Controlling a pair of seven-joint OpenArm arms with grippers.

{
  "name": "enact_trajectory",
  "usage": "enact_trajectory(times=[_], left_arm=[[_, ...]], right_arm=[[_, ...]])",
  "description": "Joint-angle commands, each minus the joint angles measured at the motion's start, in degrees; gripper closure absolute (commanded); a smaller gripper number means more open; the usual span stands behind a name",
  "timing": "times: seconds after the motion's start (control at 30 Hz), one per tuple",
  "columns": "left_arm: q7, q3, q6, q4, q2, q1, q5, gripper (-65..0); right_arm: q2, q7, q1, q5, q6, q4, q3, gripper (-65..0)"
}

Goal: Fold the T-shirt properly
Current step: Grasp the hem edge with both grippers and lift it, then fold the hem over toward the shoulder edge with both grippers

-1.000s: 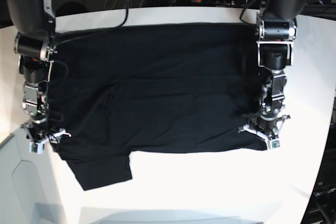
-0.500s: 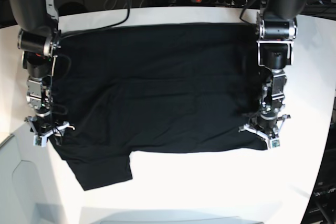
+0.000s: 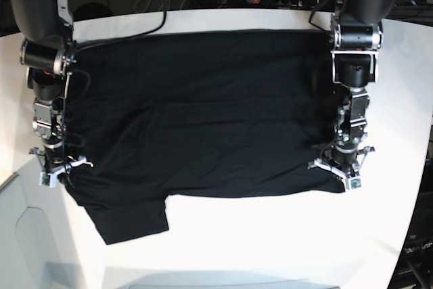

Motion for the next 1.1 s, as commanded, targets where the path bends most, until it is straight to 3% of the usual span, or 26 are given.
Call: enact_trajectory(times=[0.0,0.1,0.27,0.37,0.5,0.73,0.9,1.07], left_arm=[[4.84,-0.07,0.34,-0.48,-0.56,0.46,0.24,0.0],[4.84,-0.07,0.34,1.81,-0.56,1.96,0.24,0.0],[5.37,-0.16,0.69,17.28,-1.53,9.34,0.24,0.0],[8.36,-0.42,0.78,24.58,-1.62,11.54,0.15,0.0],[12.49,-5.87,0.42,31.87,-1.18,14.44,0.15,0.0],[17.94,-10.18,0.34,41.19,-1.09,18.04,0.15,0.0],[18.03,-11.59,0.34,46.56,-1.09,22.53,0.15,0.0],[17.59,-11.68,0.34,48.93,-1.09,28.42,0.15,0.0]], right_arm=[[0.8,-0.92,0.87,-0.38,-0.15,1.42,0.32,0.0],[1.07,-0.92,-1.51,-0.3,-0.15,6.17,0.5,0.0],[0.89,-1.09,-7.48,-0.12,-0.15,18.39,0.59,0.0],[0.19,-1.09,-9.77,-0.03,-0.15,23.75,0.68,0.0],[-0.69,-1.36,-13.37,-0.03,-0.06,30.7,4.02,0.0],[-1.48,-1.53,-19.44,-0.03,-0.06,40.28,8.94,0.0],[-1.48,-1.36,-24.45,-0.03,2.05,45.29,9.64,0.0],[-1.48,-1.01,-29.2,-0.03,2.14,47.05,9.64,0.0]])
